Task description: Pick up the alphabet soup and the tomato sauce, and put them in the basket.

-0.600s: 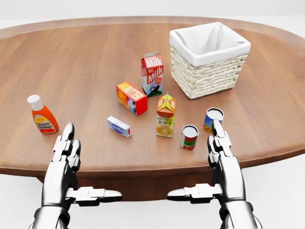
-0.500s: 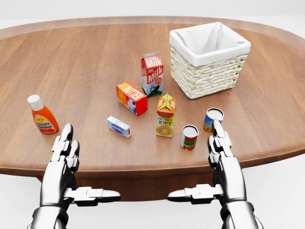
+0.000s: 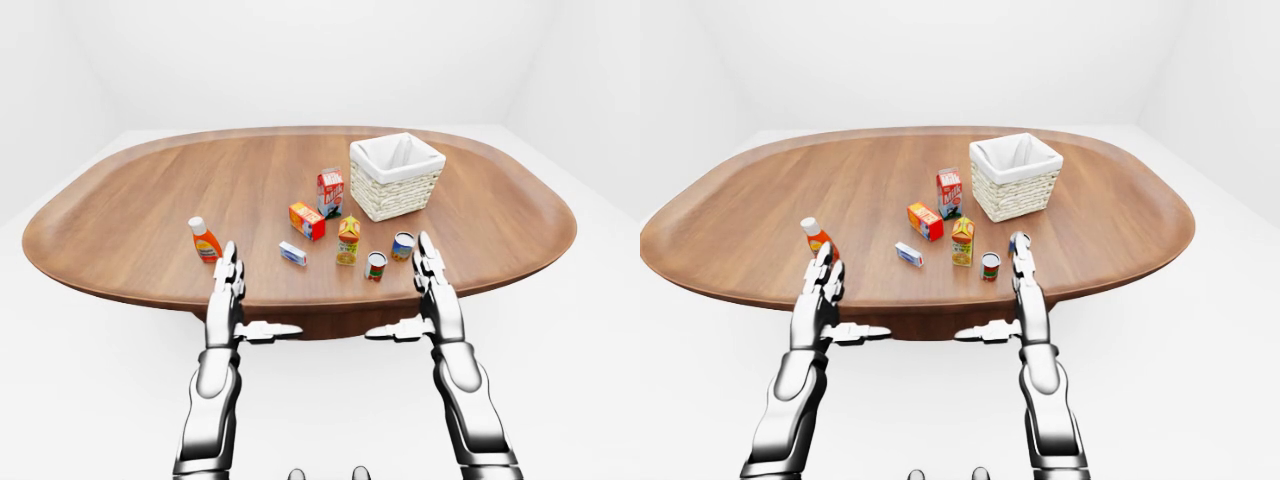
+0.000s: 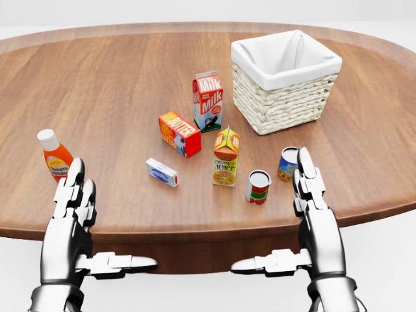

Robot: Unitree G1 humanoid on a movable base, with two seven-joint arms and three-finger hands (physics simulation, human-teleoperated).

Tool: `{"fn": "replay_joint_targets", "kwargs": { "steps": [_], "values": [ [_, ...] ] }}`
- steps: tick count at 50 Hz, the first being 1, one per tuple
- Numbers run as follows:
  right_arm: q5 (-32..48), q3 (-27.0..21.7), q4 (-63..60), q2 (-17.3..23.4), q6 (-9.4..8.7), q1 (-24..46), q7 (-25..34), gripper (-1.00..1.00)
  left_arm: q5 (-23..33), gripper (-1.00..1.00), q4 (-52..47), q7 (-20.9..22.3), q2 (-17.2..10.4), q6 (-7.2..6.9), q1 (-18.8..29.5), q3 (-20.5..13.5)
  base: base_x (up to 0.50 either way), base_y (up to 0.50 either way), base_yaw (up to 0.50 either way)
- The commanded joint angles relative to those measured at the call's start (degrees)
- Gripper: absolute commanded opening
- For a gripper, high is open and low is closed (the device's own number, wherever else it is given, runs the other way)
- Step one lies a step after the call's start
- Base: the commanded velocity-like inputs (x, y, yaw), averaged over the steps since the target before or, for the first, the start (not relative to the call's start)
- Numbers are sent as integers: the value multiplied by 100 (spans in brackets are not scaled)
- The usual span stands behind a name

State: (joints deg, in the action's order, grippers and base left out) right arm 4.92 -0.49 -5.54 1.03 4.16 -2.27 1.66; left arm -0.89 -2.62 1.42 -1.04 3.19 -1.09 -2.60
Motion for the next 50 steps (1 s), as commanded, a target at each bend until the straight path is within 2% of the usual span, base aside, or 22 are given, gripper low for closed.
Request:
{"fn": "replay_joint_targets", "kwargs": {
  "steps": [1, 7, 30, 50],
  "values": [
    [601, 96, -943, 2, 84, -251, -146, 100, 43, 100, -796, -115, 42, 181, -258, -41, 0, 0, 0],
    [903, 136, -1380, -11, 84, -367, -172, 100, -35, 100, -1327, -109, 78, 181, -444, -24, 0, 0, 0],
    [923, 84, -1386, -25, 84, -378, -194, 100, 57, 100, -1338, -92, 81, 181, -476, 14, 0, 0, 0],
    [924, 105, -1339, -29, 84, -387, -185, 100, 32, 100, -1275, -50, 74, 181, -459, 17, 26, 0, 0]
  ]
}}
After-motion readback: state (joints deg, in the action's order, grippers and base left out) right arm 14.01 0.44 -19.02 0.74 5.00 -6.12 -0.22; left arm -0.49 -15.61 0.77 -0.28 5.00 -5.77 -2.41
